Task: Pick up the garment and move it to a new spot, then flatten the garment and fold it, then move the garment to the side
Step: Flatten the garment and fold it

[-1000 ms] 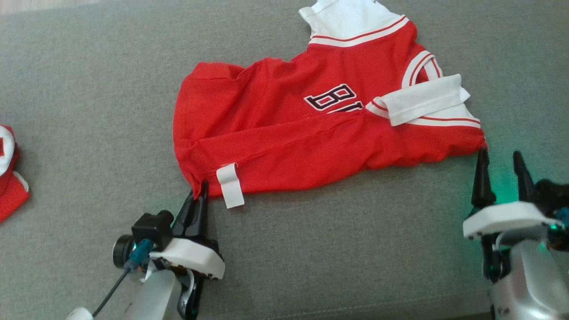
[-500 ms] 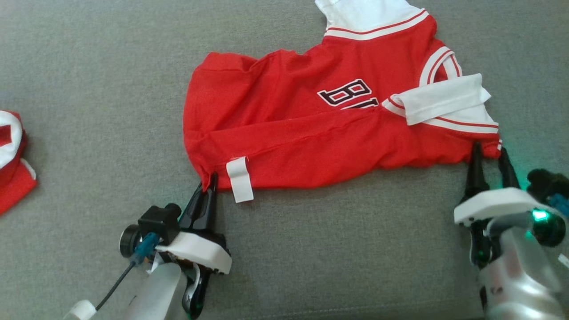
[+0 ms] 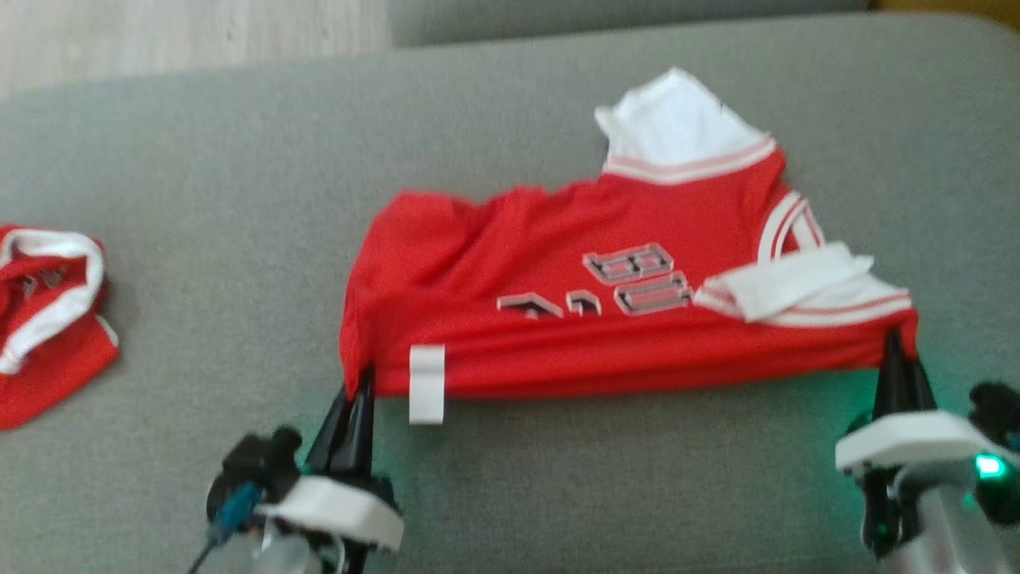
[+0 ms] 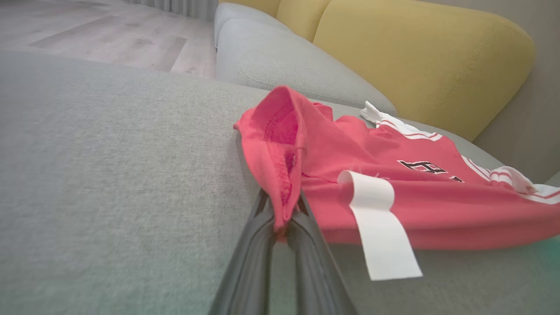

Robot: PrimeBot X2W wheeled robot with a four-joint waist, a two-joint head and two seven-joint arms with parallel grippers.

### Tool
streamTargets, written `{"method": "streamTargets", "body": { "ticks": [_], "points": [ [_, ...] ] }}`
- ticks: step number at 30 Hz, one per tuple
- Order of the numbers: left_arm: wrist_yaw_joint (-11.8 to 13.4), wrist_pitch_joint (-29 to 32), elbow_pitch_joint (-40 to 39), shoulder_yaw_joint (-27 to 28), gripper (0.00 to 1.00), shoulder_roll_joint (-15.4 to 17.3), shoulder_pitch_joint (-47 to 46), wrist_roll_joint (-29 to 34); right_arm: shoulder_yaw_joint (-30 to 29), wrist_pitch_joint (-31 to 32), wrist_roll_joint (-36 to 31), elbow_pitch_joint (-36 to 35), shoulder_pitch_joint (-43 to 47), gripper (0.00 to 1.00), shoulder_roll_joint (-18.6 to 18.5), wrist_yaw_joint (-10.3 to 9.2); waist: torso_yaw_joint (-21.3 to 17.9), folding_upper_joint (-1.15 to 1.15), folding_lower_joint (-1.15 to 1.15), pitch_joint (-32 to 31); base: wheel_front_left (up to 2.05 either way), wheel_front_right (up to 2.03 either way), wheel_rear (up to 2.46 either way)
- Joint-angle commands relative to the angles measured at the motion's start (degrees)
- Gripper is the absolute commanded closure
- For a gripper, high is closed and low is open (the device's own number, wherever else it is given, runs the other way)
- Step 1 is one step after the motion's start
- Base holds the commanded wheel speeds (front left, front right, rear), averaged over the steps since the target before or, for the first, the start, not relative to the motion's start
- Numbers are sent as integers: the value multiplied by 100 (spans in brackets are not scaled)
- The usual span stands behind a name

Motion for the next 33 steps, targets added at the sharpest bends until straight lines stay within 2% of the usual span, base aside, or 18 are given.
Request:
{"method": "streamTargets", "body": {
  "ticks": [1,6,7,8,9,15,21,27,33],
  "points": [
    [10,-29,-206,332,100,55,74,54,71,-22,67,-243,38,100,-32,-5,31,0,1,-361,0,0,0],
    [10,-29,-153,321,100,37,535,89,158,-22,232,-248,411,99,-32,-5,46,0,1,-554,0,0,0],
    [10,-29,-117,304,65,33,573,65,190,-22,265,-213,440,20,-32,-5,49,0,1,-555,0,0,0],
    [10,-29,-89,304,15,28,594,36,224,-22,302,-199,447,0,-32,-5,51,0,1,-547,0,0,0],
    [10,-29,-55,294,0,24,596,41,244,-22,325,-196,445,0,-32,-5,55,0,1,-530,0,0,0],
    [10,-29,-99,548,0,0,364,116,192,-22,26,-565,283,0,-32,-5,38,0,1,-303,0,0,0],
    [10,-29,38,732,0,-9,-302,248,211,-22,-186,-858,53,0,-32,-5,2,0,1,-37,0,0,0],
    [10,-29,1001,811,0,-8,-1624,308,508,-22,-278,-992,-356,0,-32,-5,-135,0,1,355,0,0,0],
    [10,54,2177,439,0,11,-2636,221,803,-22,-259,-1049,-629,0,-32,-5,-316,0,1,649,0,0,0]
  ]
}}
